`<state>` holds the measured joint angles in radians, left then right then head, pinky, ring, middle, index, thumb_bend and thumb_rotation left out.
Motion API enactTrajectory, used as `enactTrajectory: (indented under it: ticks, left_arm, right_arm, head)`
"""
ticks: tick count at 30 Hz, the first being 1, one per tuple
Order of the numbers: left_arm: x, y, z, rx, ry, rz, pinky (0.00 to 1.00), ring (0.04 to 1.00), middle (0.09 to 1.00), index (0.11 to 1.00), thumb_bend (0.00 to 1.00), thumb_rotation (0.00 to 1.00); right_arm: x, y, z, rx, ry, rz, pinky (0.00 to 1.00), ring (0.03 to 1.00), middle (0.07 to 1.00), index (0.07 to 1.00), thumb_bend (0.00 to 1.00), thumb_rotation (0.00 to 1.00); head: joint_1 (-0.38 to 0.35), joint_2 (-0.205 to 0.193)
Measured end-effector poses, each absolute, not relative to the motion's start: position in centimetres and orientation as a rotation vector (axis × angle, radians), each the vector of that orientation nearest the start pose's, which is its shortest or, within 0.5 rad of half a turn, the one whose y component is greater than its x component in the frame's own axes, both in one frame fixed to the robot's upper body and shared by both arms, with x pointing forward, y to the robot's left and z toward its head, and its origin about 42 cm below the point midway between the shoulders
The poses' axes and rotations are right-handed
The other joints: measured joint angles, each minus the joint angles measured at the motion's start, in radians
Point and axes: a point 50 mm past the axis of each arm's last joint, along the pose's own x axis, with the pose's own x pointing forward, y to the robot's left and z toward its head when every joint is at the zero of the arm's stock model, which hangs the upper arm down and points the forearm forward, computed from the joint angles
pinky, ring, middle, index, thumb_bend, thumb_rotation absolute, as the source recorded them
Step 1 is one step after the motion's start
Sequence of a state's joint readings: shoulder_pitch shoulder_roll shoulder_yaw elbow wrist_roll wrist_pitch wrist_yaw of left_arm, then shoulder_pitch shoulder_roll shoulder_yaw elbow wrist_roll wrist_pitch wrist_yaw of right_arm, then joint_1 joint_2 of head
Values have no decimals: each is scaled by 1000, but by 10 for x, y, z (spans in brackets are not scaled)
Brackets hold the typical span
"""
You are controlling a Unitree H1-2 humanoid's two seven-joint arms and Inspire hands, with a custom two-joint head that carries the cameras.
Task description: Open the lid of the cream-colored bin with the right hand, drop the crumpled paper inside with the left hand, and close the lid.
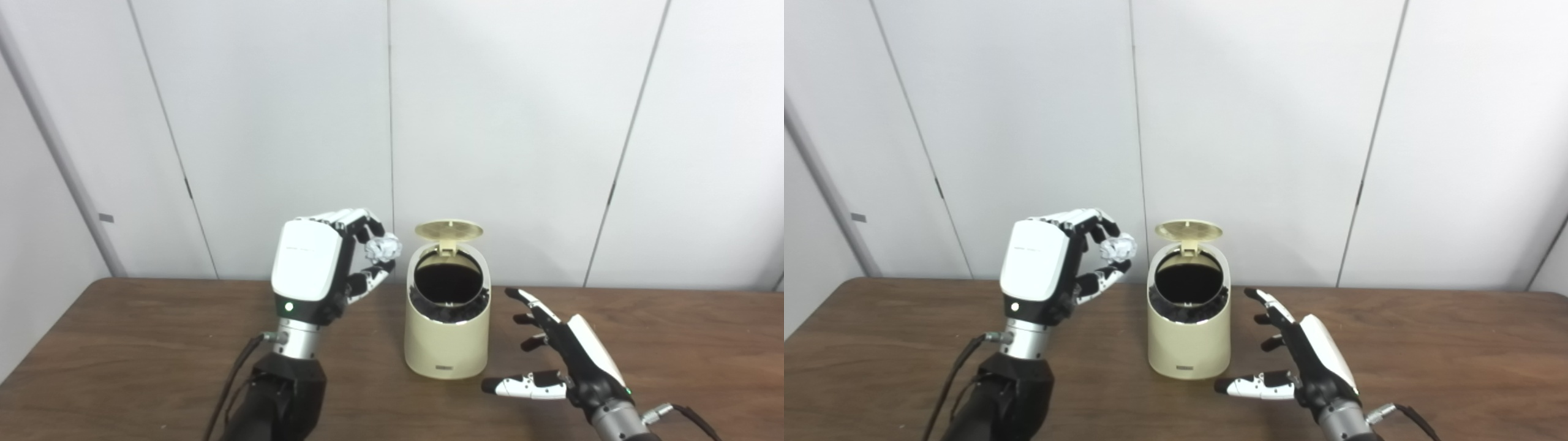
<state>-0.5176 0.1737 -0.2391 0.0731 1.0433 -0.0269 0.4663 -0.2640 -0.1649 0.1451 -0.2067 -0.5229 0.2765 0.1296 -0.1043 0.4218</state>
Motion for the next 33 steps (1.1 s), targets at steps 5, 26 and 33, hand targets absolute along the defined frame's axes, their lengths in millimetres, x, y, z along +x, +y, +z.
enactTrajectory:
  ticks: [5,26,33]
  left_arm:
    - [407,148,260,1074,-859,256,202,322,466,487,526,0]
    - [419,103,244,1073,-856,123,282,354,471,485,526,0]
    - [430,100,241,1132,-842,113,304,374,425,520,520,0]
  right_arm:
    - [348,-201,211,-698,-185,112,634,822,935,905,791,245]
    - [346,-204,209,-690,-171,99,635,821,936,903,793,283]
    - [343,-210,214,-684,-188,86,618,815,925,893,828,341]
  head:
    - [-5,2]
    - [-14,5]
    - [-14,8]
